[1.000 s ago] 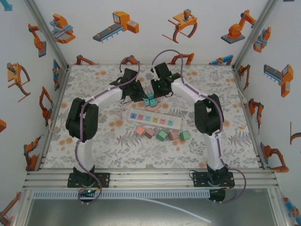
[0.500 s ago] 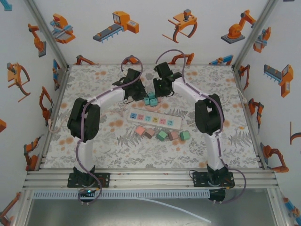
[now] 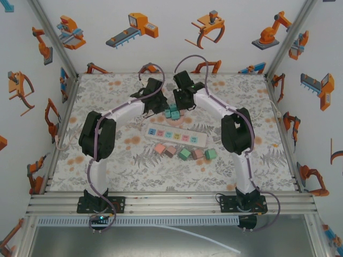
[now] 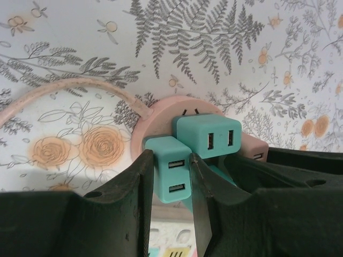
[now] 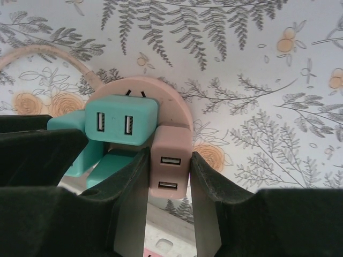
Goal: Pull the plug off the socket
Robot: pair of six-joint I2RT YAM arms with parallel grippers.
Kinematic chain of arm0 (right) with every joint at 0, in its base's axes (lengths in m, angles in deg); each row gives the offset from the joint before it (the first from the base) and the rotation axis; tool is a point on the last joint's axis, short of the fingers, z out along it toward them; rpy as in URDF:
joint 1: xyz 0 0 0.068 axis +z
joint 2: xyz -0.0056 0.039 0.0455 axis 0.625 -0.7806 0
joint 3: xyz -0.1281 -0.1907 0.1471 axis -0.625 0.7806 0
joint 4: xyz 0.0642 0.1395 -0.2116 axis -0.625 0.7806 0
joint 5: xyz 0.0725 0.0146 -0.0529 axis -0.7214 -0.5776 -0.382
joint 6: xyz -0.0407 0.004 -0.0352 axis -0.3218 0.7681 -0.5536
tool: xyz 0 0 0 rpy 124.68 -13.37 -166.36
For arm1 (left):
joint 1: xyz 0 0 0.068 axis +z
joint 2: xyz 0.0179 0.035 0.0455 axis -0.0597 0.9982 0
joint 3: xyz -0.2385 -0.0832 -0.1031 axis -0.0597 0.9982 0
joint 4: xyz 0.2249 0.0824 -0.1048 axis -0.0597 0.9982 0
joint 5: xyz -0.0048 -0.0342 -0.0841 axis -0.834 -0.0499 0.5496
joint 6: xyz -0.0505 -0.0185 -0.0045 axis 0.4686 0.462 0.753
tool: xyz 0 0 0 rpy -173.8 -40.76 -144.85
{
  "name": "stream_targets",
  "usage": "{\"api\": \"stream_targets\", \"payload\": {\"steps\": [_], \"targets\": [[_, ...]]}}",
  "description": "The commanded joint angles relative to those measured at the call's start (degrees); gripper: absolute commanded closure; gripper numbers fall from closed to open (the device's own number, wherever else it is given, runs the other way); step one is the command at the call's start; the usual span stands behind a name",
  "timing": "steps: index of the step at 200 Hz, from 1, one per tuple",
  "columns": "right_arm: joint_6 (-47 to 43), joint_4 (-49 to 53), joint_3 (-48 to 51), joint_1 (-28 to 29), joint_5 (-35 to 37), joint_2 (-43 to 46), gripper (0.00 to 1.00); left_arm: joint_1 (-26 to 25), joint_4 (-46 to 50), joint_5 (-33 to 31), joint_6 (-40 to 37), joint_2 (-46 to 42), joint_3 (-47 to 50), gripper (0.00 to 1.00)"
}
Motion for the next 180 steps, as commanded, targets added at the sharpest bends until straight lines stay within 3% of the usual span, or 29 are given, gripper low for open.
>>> {"api": "stream_targets", "payload": {"steps": [1, 59, 86, 153, 180], "targets": [[-2.18, 3.09, -4.0, 3.52, -4.23, 5.02, 0.97, -1.47, 4.95, -4.92, -0.55, 10.05, 3.28, 0.73], [4.07, -3.13, -0.74, 1.02, -13.0, 7.87, 0.99, -4.22, 5.65, -7.26, -2.4, 11.3, 3.39, 0.76], [2.99, -2.31, -0.32, 0.78, -10.02, 9.54, 0.99, -5.78, 5.64, -8.8, -5.85, 11.74, 3.51, 0.76], [4.11, -7.13, 4.82, 0.75, -12.27, 13.7, 1.0, -7.82, 5.24, -9.71, -7.86, 13.23, 2.66, 0.77], [3.73, -7.49, 4.55, 0.75, -9.87, 15.62, 1.0, -7.7, 4.92, -10.74, -8.04, 12.86, 2.97, 0.77]]}}
